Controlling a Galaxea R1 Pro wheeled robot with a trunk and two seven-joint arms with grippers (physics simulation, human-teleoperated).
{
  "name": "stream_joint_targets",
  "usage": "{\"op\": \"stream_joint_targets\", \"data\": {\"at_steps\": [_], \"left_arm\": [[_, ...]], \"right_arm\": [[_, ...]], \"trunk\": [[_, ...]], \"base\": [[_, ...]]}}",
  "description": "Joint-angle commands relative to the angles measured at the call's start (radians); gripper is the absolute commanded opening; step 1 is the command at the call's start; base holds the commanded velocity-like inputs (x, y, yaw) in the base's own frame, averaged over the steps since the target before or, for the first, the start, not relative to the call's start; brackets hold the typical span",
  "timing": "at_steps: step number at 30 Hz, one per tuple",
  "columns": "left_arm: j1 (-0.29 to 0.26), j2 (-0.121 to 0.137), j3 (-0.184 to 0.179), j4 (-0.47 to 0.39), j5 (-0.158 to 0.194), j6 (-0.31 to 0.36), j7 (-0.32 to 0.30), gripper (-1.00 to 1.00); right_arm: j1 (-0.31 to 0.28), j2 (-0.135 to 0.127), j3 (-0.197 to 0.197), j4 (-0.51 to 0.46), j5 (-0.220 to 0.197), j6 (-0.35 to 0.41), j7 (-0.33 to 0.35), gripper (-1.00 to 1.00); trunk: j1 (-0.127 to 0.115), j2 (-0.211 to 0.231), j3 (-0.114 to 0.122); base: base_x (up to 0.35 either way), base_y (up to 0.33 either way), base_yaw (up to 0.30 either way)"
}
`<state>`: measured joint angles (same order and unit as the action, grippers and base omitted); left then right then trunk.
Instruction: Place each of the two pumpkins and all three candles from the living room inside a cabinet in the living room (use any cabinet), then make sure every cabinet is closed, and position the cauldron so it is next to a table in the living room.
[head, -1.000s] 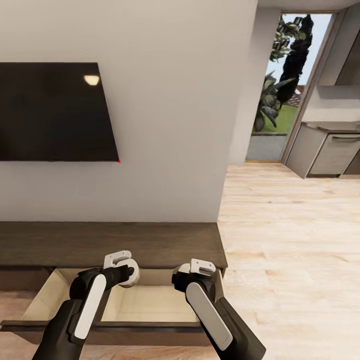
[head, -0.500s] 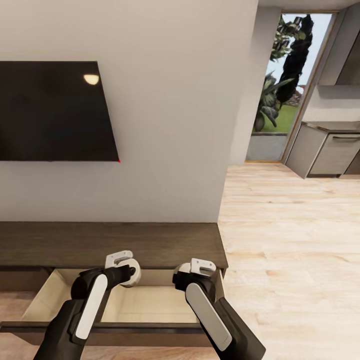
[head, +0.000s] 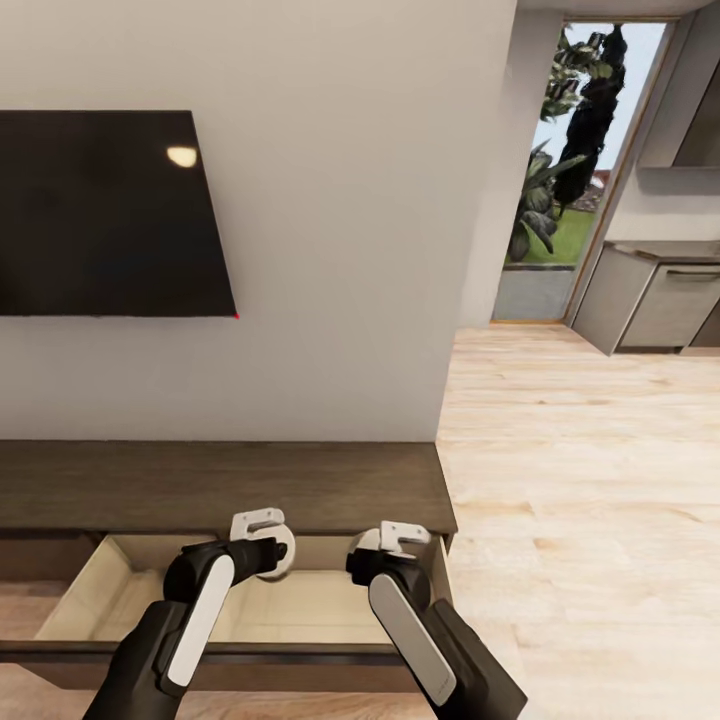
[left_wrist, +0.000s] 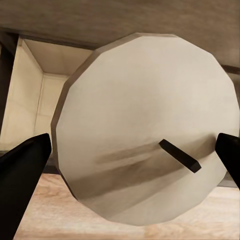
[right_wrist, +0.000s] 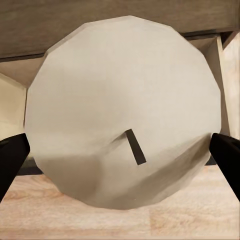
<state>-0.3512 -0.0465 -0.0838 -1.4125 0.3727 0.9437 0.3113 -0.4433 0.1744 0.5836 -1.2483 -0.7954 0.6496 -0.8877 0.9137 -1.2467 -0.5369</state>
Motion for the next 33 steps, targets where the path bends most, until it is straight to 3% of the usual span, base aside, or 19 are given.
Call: {"op": "stream_joint_targets", "data": {"at_steps": [1, 13, 20, 33], "left_arm": [[0.000, 0.000, 0.000, 0.003, -0.001, -0.002, 0.000, -1.00], [0.000, -0.001, -0.002, 0.032, -0.003, -0.015, 0.000, -1.00], [0.000, 0.000, -0.055, 0.053, -0.004, -0.045, 0.001, -1.00], [0.000, -0.001, -0.064, 0.060, -0.004, -0.066, 0.001, -1.00]], "right_arm": [[0.000, 0.000, 0.000, 0.002, 0.011, -0.003, 0.001, -1.00], [-0.013, 0.000, -0.001, 0.024, 0.025, -0.006, 0.001, -1.00], [-0.035, 0.000, -0.001, 0.084, 0.025, -0.008, 0.000, -1.00], [-0.037, 0.000, -0.001, 0.092, 0.025, -0.049, 0.001, -1.00]], "trunk": [[0.004, -0.007, -0.003], [0.050, -0.091, -0.041], [0.077, -0.140, -0.063], [0.127, -0.231, -0.103]], "base": [[0.000, 0.000, 0.000], [0.000, 0.000, 0.000], [0.000, 0.000, 0.000], [0.000, 0.000, 0.000]]}}
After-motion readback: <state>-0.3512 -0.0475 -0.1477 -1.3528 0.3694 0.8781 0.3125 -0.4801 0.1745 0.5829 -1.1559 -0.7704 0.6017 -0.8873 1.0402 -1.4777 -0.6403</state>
